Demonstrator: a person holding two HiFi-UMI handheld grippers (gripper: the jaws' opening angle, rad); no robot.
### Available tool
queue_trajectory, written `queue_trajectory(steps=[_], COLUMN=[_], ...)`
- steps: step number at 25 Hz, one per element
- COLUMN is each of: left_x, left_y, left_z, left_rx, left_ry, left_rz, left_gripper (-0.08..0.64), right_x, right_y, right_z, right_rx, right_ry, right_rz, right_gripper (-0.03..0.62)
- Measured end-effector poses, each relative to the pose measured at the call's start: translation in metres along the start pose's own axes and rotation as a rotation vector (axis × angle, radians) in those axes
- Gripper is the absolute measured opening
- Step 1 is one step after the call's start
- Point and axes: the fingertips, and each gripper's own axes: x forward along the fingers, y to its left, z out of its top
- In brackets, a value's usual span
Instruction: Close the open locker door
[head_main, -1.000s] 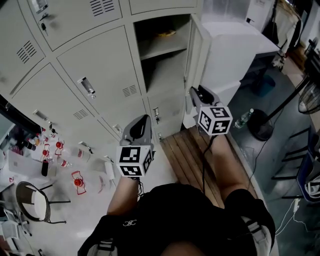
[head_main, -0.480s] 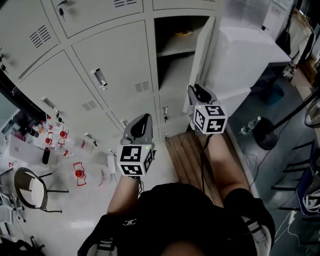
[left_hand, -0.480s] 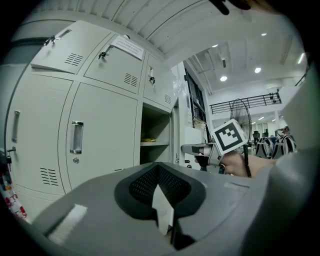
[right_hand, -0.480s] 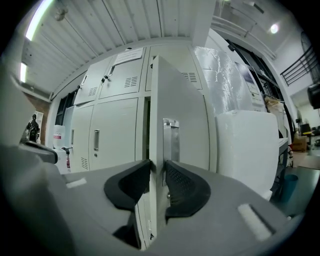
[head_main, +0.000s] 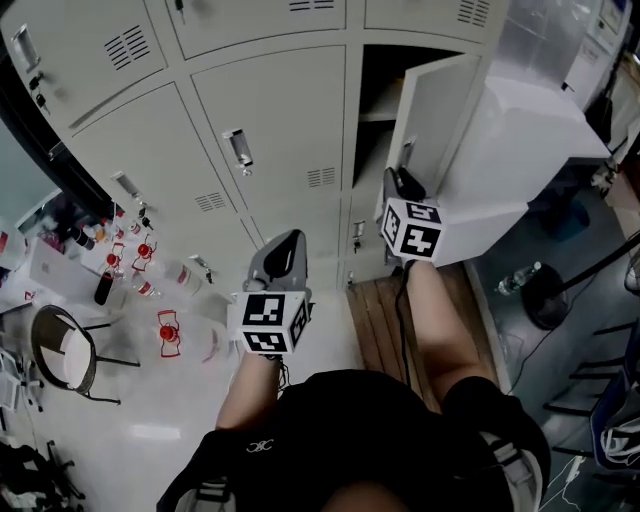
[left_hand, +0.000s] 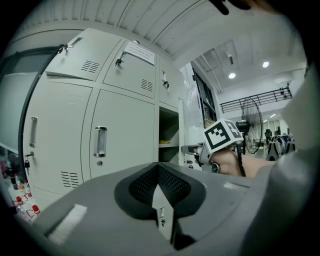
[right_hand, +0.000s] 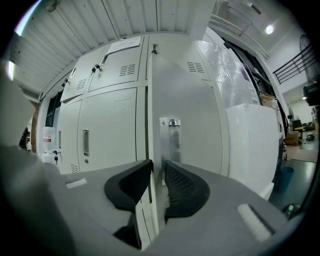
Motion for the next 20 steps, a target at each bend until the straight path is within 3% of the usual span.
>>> queue_trajectory(steps=[14,20], left_x=[-0.016,-0.020], left_y=[0.061,0.075], left_z=[0.004,0.005], left_rx=[-0.004,-0.003], left_ry=[-0.009,-0.007], left_rz=[0.111,0.148], left_gripper=[0.000,0.000], right_x=[0.070,0.100], right_y=[0.029,0.033], right_z=[0.011,0.018], right_rx=[-0.022,-0.011], right_ry=[-0.005,-0.015], right_rz=[-0.064,-0.040], right_gripper=[0.089,0.086])
